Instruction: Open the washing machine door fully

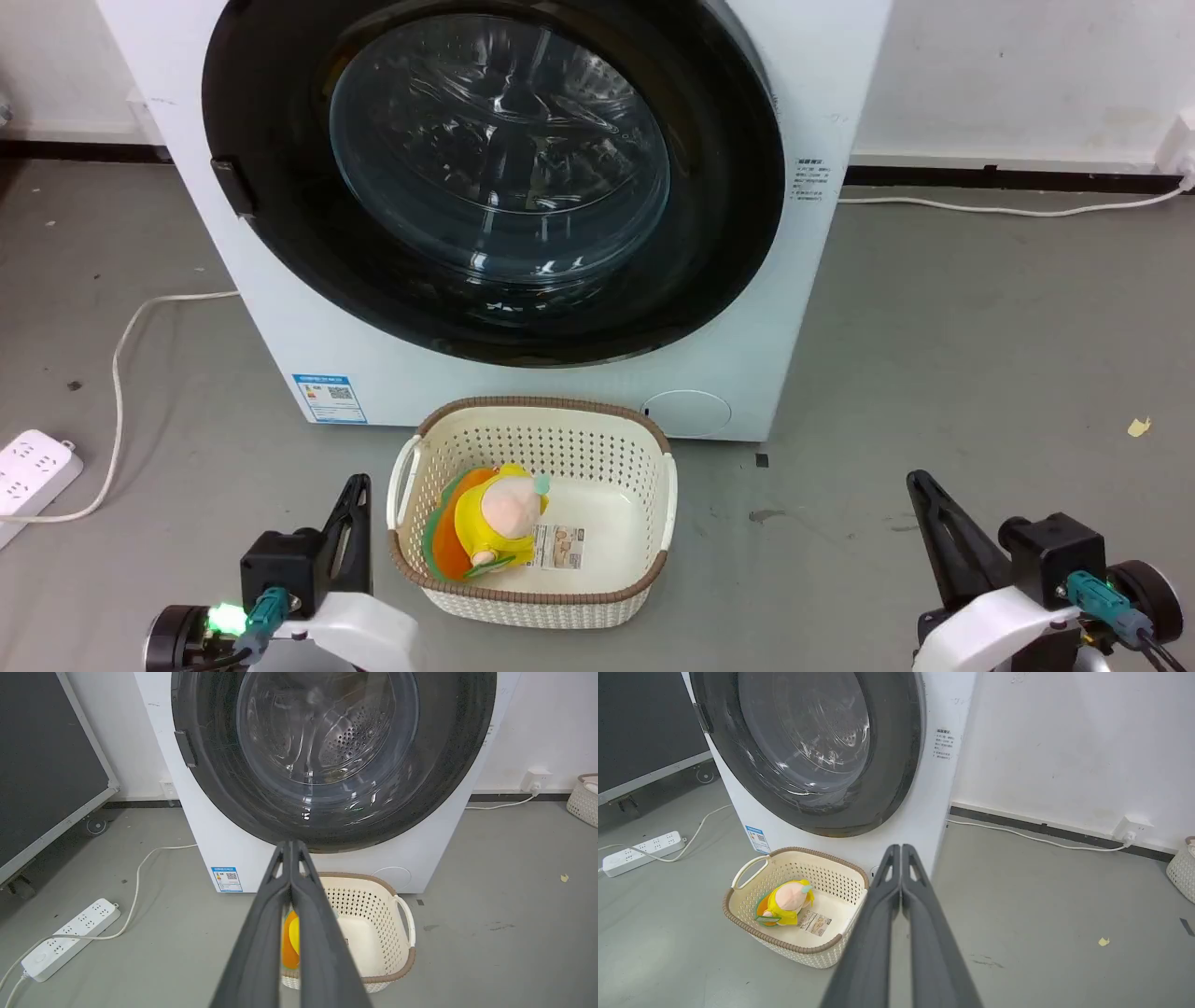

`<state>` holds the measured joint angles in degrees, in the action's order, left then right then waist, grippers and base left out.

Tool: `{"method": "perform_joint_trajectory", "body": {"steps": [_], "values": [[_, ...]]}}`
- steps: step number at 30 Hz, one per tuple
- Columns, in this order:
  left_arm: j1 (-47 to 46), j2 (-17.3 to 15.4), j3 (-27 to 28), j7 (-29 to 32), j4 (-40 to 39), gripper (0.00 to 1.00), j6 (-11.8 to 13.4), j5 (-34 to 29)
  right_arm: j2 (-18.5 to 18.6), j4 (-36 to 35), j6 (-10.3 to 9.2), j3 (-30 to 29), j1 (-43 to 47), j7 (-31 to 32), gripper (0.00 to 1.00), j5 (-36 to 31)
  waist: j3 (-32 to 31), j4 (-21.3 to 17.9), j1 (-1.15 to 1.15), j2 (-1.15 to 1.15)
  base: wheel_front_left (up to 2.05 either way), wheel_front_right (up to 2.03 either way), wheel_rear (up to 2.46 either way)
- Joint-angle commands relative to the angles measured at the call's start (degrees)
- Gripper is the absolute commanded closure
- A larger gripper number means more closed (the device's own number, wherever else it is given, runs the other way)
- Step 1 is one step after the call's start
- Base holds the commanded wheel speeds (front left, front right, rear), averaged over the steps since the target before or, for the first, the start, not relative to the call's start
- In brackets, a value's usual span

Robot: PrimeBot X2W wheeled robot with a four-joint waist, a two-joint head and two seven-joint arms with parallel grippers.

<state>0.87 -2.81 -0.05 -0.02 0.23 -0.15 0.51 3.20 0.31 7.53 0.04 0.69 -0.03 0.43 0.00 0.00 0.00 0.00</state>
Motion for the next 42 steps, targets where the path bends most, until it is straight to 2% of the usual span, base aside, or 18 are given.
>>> {"method": "perform_joint_trajectory", "body": {"steps": [1, 42], "values": [[-0.87, -0.07, 0.05, 0.02, -0.23, 1.00, 0.15, -0.51, -0.33, -0.31, -0.04, -0.04, -0.69, 0.03, 1.00, -0.43, 0.00, 0.00, 0.00, 0.00, 0.00, 0.00, 0.00], [-0.87, -0.07, 0.05, 0.02, -0.23, 1.00, 0.15, -0.51, -0.33, -0.31, -0.04, -0.04, -0.69, 0.03, 1.00, -0.43, 0.00, 0.00, 0.00, 0.00, 0.00, 0.00, 0.00]]}}
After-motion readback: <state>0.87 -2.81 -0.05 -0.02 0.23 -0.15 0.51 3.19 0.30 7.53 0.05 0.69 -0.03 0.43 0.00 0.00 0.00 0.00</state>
